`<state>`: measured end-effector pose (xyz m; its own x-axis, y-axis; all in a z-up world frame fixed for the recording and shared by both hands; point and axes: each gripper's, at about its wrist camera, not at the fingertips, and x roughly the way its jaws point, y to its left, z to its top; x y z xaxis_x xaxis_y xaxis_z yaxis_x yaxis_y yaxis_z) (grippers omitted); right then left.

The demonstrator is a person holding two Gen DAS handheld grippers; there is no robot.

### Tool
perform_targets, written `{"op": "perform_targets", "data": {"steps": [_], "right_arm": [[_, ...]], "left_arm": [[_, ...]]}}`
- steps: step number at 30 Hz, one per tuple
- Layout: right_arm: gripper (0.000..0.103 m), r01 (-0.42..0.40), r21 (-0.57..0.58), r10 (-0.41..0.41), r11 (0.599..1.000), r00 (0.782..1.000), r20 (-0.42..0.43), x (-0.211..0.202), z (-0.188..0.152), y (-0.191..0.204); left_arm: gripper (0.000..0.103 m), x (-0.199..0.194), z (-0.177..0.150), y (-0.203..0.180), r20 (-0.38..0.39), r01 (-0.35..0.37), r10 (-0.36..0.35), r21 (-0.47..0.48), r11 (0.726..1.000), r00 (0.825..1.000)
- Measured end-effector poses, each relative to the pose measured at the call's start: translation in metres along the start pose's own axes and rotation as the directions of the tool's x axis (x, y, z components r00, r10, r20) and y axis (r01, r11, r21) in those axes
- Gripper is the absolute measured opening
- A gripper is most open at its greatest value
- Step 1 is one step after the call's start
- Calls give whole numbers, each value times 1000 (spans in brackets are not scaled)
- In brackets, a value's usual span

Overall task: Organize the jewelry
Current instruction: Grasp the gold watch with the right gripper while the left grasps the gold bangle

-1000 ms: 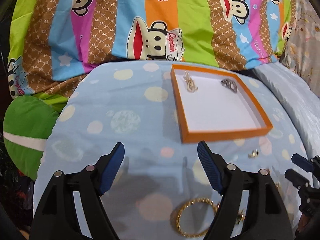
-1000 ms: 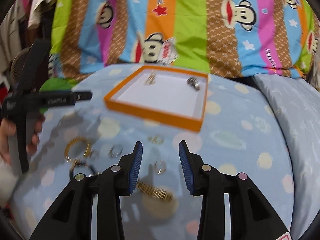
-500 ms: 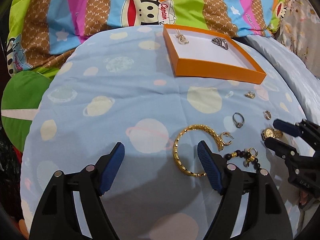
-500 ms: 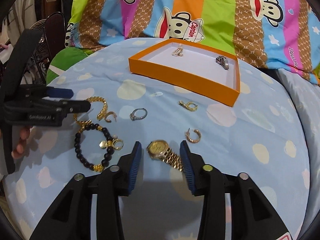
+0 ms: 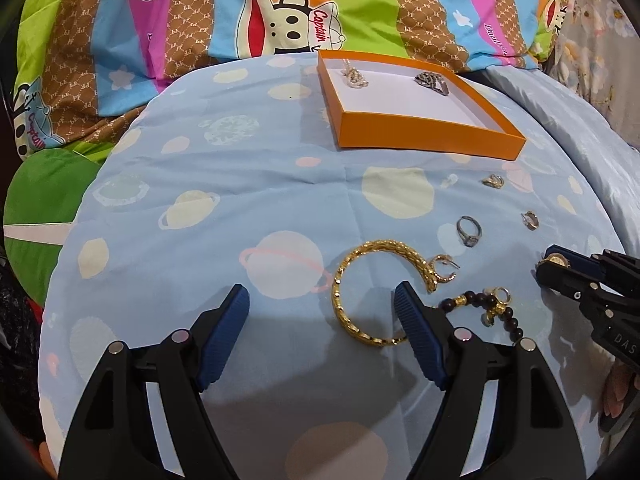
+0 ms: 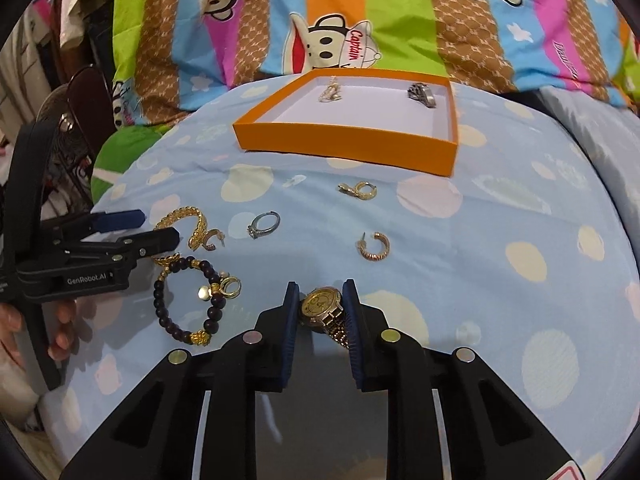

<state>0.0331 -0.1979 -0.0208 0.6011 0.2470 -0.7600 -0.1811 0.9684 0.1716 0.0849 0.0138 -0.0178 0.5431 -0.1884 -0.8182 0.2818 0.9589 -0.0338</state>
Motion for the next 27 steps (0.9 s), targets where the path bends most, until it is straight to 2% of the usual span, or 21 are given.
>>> {"op": "perform_targets", "data": {"steps": [3,5,6,9,14,19,22,24,27], "right_arm": [[20,16,27,-16,1000,1000,10,-1,-2,2],[20,17,44,-18,999,1000,21,-4,-2,2],[20,13,54,-14,998,1000,28,-6,-2,1],[20,10,70,-13,997,999,39,-9,-2,-1],[20,13,85,-17,996,999,43,-9,-3,-3],[20,12,85,-16,996,999,42,-9,-3,-2],[20,12,85,-16,996,999,44,-9,-3,-2],[20,12,86,-16,996,999,45,-9,-3,-2],[20,12,87,-17,996,999,49,-10,-3,-2]], "left_arm": [[70,1,-1,-4,11,-19,19,6,1000,1000],[63,0,1,-5,16,-8,8,-1,1000,1000],[63,-1,1,-4,16,9,-9,-8,1000,1000],[64,-5,3,-5,19,50,-49,-21,999,999],[72,-1,9,-12,13,53,-52,-41,998,999],[72,4,11,-21,-2,59,-60,-31,998,998],[66,6,8,-24,2,32,-32,-12,999,1000],[58,5,8,-21,6,32,-31,-18,999,999],[54,4,7,-17,5,50,-50,-28,998,999]]}}
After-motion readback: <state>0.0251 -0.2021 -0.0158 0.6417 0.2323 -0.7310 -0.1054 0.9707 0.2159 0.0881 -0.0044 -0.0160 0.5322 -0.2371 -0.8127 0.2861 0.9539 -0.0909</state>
